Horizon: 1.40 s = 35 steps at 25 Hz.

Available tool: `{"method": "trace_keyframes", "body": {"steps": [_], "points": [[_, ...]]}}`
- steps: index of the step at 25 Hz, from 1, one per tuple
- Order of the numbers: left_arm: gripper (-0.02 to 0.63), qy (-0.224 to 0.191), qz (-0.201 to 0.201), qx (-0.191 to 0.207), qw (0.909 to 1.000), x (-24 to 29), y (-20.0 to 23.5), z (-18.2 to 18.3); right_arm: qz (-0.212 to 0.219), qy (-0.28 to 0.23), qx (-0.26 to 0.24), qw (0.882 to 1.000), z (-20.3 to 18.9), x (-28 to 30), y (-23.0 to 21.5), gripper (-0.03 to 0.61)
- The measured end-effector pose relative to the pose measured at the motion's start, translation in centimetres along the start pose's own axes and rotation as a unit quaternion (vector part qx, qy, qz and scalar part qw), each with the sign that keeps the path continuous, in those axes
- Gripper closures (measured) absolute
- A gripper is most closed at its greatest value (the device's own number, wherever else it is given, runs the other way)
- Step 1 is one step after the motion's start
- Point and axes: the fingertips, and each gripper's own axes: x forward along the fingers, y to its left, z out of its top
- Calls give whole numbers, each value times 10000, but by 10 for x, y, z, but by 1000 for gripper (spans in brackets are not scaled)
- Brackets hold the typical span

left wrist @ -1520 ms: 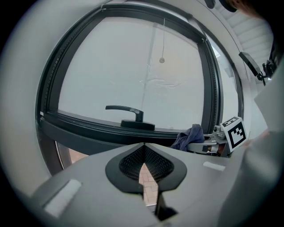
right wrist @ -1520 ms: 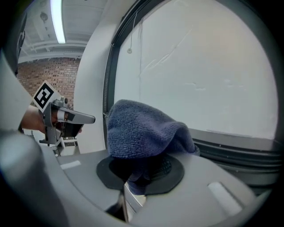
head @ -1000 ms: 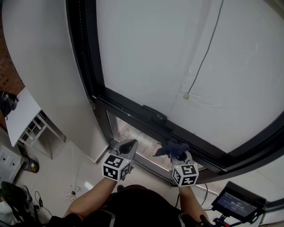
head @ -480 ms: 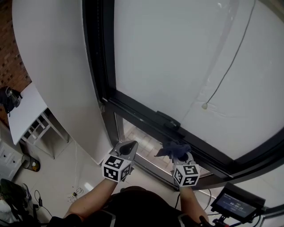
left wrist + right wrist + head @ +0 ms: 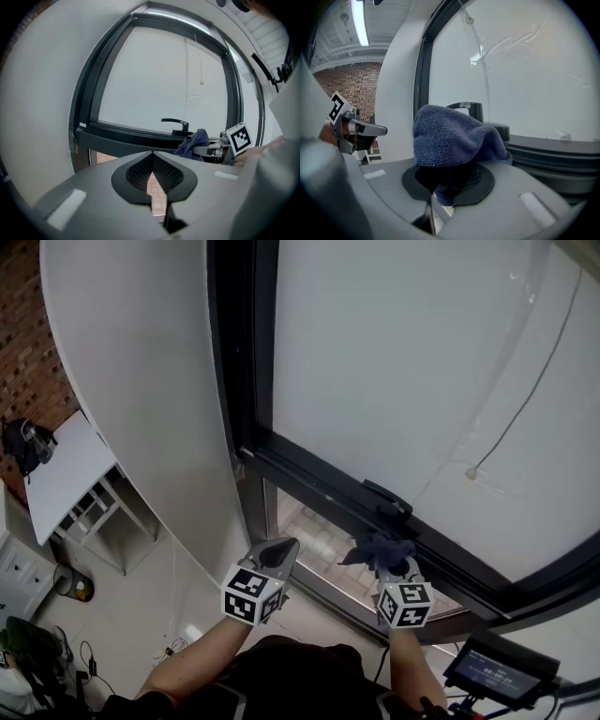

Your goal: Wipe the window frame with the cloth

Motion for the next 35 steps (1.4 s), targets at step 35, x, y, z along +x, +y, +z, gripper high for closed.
{"method": "trace_keyframes", "body": {"steps": [35], "points": [[620,-122,1030,-335,9940,-3,124,21,578,179,274,9978,24,129,101,523]]}}
